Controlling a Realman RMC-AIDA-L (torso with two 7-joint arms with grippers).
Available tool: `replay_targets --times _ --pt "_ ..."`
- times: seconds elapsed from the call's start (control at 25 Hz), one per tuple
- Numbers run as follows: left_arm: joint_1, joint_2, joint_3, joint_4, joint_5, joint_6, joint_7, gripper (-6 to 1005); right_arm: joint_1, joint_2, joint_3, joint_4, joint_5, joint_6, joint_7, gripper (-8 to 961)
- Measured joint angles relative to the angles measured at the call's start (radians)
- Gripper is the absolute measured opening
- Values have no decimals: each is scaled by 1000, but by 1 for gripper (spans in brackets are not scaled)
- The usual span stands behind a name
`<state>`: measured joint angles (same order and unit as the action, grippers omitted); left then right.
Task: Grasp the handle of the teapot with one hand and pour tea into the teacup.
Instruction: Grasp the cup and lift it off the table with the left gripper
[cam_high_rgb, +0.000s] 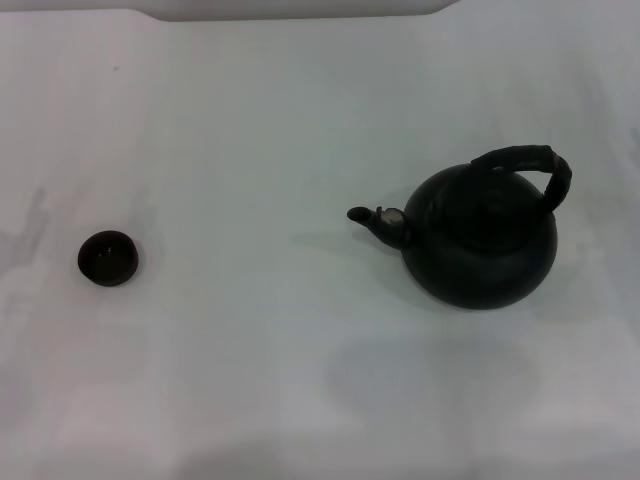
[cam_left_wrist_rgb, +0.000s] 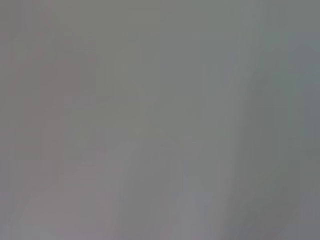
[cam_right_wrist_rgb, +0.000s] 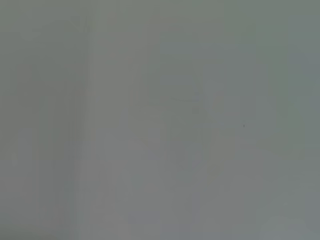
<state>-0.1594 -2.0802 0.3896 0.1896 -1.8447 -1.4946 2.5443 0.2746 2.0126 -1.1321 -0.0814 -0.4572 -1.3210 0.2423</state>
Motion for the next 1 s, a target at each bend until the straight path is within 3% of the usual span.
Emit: replay_targets --times 0.56,0.72,1.0 --pt "-21 5 9 0 43 78 -85 641 8 0 0 0 0 16 -2 844" --pt "-36 8 10 63 57 199 -257 641 12 -1 0 -2 0 26 -2 844" --pt "-76 4 12 278 253 354 -647 642 21 -2 0 -12 0 59 -2 844"
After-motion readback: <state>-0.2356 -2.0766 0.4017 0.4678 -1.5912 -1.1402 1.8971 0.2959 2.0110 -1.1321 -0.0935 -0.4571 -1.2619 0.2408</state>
